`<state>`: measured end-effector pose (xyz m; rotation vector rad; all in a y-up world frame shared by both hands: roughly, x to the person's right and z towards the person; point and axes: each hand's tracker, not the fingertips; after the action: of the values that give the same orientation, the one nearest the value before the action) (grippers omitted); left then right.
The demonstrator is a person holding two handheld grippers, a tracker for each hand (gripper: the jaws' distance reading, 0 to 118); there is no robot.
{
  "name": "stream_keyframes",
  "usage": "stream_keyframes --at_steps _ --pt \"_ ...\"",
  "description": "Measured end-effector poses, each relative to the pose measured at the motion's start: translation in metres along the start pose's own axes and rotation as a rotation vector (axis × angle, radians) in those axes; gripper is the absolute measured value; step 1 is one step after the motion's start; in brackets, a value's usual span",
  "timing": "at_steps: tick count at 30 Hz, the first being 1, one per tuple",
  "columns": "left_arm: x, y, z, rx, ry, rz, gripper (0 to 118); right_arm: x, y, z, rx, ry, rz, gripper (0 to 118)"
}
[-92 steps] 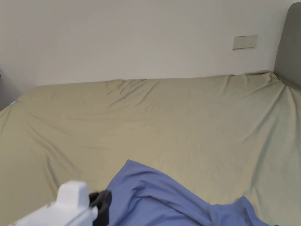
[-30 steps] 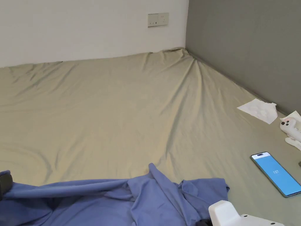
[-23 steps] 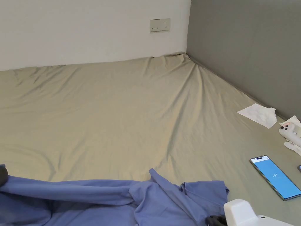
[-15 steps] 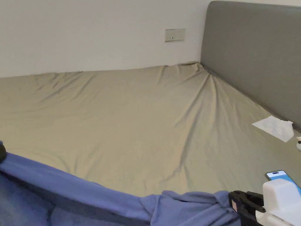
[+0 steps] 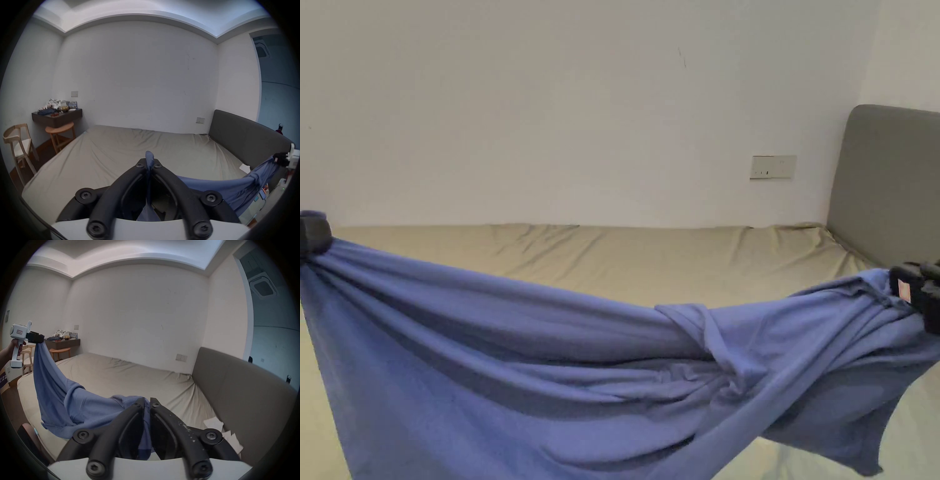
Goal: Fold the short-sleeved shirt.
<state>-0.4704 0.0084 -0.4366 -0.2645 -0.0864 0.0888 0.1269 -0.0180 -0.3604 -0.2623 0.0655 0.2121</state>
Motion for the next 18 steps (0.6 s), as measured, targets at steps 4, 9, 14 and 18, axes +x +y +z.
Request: stream_keyframes --at_steps 4,9,14,18 --pt "-0.003 0.036 -0.022 0.036 0.055 -0.015 2 0.004 0.061 -0.048 0.082 -0.018 0.044 9" --pt "-0.004 0.089 -0.066 0.081 0.108 0.031 2 0.002 0.134 -0.125 0.154 -0.075 0.03 9" --pt "-0.006 0.111 -0.109 0.124 0.176 0.021 2 0.003 0.158 -0.184 0.196 -0.092 0.032 9" --pt "-0.014 0.085 -0.144 0.111 0.206 0.025 2 -0.006 0.135 -0.226 0.194 -0.085 0.059 9"
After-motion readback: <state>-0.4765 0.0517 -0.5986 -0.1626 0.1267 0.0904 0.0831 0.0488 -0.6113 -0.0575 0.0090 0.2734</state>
